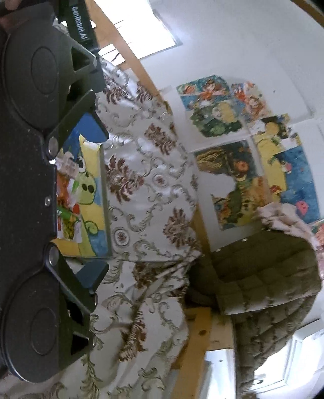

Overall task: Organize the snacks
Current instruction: 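Open both tools to release the green stick and orange bag into the tray, then lift both open tools away from the tray back over the snack pile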

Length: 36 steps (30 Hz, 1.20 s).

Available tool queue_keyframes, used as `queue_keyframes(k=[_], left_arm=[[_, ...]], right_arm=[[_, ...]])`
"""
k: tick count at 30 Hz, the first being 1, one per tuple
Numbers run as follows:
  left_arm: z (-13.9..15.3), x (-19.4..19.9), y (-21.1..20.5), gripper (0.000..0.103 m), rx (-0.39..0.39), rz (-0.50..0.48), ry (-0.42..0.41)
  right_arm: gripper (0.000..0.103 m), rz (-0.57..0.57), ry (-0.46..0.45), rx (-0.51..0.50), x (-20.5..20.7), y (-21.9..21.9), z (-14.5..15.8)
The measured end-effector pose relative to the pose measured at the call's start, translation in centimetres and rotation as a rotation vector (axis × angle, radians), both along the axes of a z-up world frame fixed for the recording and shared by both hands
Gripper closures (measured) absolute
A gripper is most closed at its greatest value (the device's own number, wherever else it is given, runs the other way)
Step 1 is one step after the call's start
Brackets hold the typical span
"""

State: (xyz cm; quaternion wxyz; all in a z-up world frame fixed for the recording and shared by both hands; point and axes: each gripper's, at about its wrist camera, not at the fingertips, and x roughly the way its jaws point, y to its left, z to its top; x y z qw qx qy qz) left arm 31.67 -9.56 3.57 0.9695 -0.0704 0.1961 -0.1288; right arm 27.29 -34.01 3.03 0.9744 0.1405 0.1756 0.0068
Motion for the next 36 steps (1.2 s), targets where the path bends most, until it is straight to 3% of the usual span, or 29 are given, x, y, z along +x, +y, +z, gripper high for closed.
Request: queue_keyframes(k=[8, 17, 36], left_arm=[[1.3, -5.7, 2.1, 0.000, 0.019, 0.041, -0.032], [1.5, -11.6, 3.7, 0.000, 0.053, 0.051, -0.049], [-2.1, -20.6, 7.1, 0.000, 0.126, 0.078, 0.024]], right_arm=[[0.001, 0.000, -0.055, -0.029, -5.9, 1.5, 1.7], [0.001, -0.006, -0.076, -0.070, -11.8, 3.0, 1.6], [0.001, -0.036, 0.028, -0.066, -20.5, 5.4, -1.3]])
